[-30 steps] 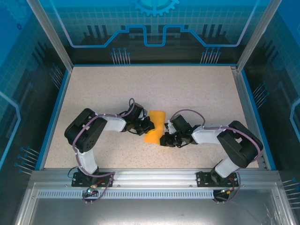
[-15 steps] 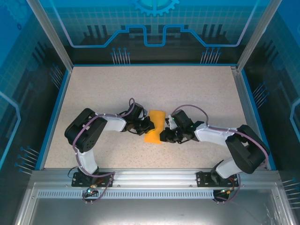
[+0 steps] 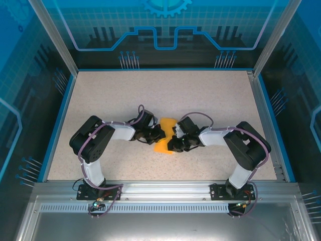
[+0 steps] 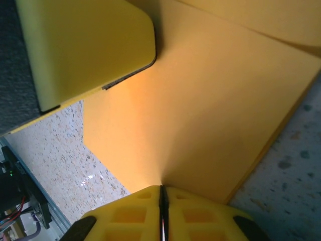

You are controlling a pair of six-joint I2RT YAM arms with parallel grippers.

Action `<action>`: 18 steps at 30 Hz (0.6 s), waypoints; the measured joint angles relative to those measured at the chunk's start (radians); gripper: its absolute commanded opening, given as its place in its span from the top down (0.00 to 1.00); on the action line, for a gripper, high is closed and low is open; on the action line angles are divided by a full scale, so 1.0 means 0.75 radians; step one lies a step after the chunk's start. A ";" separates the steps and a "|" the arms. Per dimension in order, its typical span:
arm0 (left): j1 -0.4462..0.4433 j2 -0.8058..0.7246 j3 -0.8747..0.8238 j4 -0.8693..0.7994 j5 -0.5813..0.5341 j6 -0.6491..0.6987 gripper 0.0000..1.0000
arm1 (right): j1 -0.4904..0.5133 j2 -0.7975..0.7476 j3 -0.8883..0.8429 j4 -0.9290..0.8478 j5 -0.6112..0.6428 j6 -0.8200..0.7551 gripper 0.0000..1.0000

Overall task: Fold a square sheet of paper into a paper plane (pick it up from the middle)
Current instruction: Fold the triangle a second time at the center of the table.

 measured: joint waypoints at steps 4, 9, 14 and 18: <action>0.000 -0.023 0.001 -0.039 -0.001 0.028 0.86 | 0.003 0.002 0.011 -0.019 0.006 -0.010 0.93; 0.000 -0.091 0.001 -0.065 0.001 0.045 0.80 | 0.005 0.002 0.013 -0.024 0.011 -0.015 0.93; -0.001 -0.109 0.001 -0.058 0.018 0.060 0.80 | 0.010 0.009 0.031 -0.047 0.016 -0.024 0.92; -0.001 -0.076 0.002 -0.037 0.036 0.060 0.83 | 0.011 0.010 0.037 -0.058 0.021 -0.030 0.92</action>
